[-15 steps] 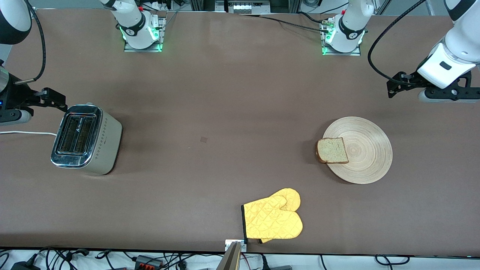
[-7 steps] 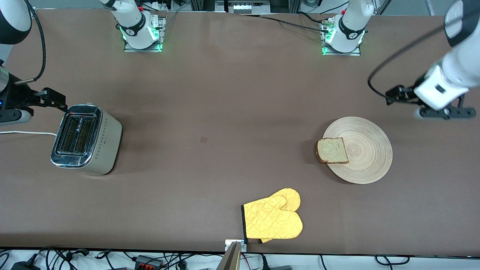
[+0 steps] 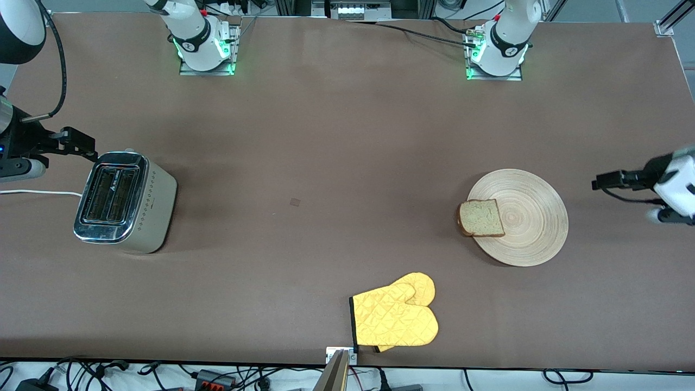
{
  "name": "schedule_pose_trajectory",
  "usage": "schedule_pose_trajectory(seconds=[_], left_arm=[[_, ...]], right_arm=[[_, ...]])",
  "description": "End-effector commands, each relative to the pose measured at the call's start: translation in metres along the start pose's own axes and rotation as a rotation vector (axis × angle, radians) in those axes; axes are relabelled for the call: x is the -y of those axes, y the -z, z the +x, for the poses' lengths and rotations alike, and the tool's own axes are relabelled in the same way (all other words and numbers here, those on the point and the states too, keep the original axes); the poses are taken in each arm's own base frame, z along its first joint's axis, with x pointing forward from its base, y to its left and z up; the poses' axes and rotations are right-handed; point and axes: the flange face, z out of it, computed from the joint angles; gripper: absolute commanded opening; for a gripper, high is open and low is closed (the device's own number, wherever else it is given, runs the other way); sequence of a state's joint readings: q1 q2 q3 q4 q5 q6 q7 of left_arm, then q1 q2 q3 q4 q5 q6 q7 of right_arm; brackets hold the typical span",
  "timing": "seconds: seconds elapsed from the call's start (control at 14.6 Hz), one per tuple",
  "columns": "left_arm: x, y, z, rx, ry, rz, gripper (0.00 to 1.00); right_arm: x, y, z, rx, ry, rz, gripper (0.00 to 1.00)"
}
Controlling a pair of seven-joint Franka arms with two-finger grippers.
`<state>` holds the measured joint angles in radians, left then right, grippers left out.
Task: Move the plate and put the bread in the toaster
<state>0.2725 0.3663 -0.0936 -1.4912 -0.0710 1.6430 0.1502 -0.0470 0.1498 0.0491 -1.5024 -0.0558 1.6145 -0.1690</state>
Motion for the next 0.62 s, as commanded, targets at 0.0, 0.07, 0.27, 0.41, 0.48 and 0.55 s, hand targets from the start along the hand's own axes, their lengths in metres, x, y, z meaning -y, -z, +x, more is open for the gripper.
schedule_pose_trajectory(seconds=[0.0,0.07,0.27,0.41,0.48,0.55], left_arm=[[0.048,-0.030,0.032,-0.072,-0.086,-0.104,1.00],[0.059,-0.048,0.042,-0.096,-0.136,-0.114,1.00],[0.126,-0.100,0.046,-0.174,-0.074,-0.407,1.00],[0.141,-0.141,0.053,-0.192,-0.120,-0.497,1.00],[0.151,-0.167,0.054,-0.173,-0.104,-0.526,1.00],[0.166,-0.182,0.051,-0.173,-0.069,-0.559,0.99]], right_arm=[[0.002,0.007,-0.002,0.002,0.005,-0.008,1.00],[0.002,0.007,-0.002,0.002,0.005,-0.007,1.00],[0.002,0.006,-0.002,0.003,0.006,-0.007,1.00],[0.002,0.006,-0.002,0.003,0.006,-0.007,1.00],[0.002,0.007,-0.002,0.002,0.006,-0.007,1.00],[0.002,0.006,-0.002,0.003,0.006,-0.007,1.00]])
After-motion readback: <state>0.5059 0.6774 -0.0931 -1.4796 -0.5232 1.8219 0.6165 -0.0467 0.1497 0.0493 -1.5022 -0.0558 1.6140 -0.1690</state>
